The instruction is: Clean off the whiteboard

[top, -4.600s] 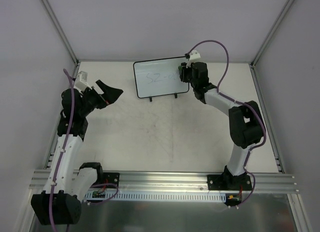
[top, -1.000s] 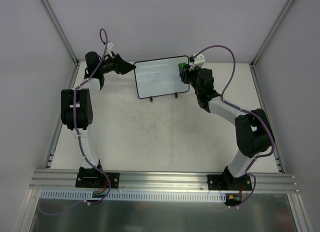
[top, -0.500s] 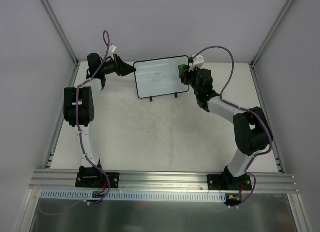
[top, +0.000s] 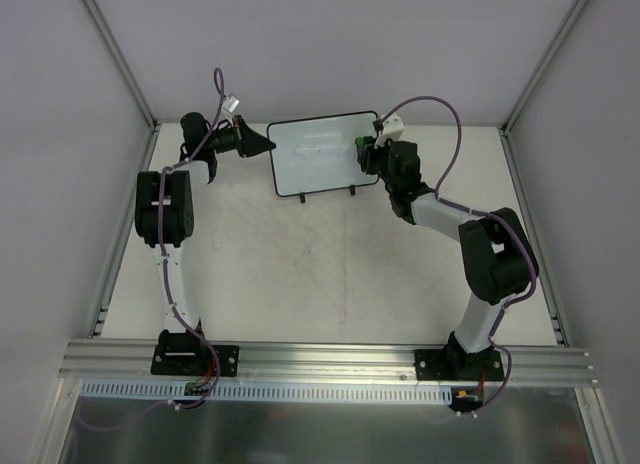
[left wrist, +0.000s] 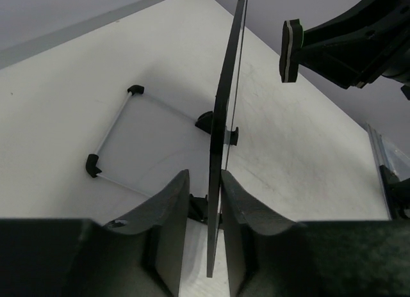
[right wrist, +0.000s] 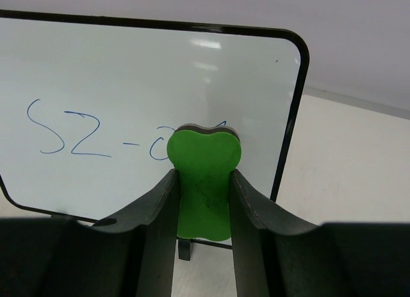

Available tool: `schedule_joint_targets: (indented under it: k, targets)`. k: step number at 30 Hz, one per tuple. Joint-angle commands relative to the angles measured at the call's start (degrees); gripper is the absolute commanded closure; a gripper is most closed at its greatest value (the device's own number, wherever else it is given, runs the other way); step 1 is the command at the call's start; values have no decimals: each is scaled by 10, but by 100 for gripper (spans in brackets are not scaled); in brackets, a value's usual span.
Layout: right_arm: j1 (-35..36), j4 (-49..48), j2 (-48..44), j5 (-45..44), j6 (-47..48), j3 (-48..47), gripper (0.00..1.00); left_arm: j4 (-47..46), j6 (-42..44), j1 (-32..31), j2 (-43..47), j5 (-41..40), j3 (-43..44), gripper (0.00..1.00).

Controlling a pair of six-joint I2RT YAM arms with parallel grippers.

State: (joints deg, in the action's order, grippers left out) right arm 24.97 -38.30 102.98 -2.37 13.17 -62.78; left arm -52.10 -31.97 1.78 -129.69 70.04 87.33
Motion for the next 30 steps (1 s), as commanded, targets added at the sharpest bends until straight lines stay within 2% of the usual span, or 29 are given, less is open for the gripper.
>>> schedule_joint_targets:
  k: [1, 9, 14, 30]
  targets:
    - [-3, -30, 3, -12, 4, -24, 100, -57, -6, -7, -20, 43, 38, 86]
    - [-4, -35, 14, -25, 11, -23, 100, -150, -63, -12, -42, 55, 43, 100]
    - [-4, -39, 19, -44, 25, -22, 100, -199, -101, -11, -51, 60, 45, 100]
    - [-13, -50, 107, -57, 44, -102, 100, -210, -114, -11, -50, 69, 46, 100]
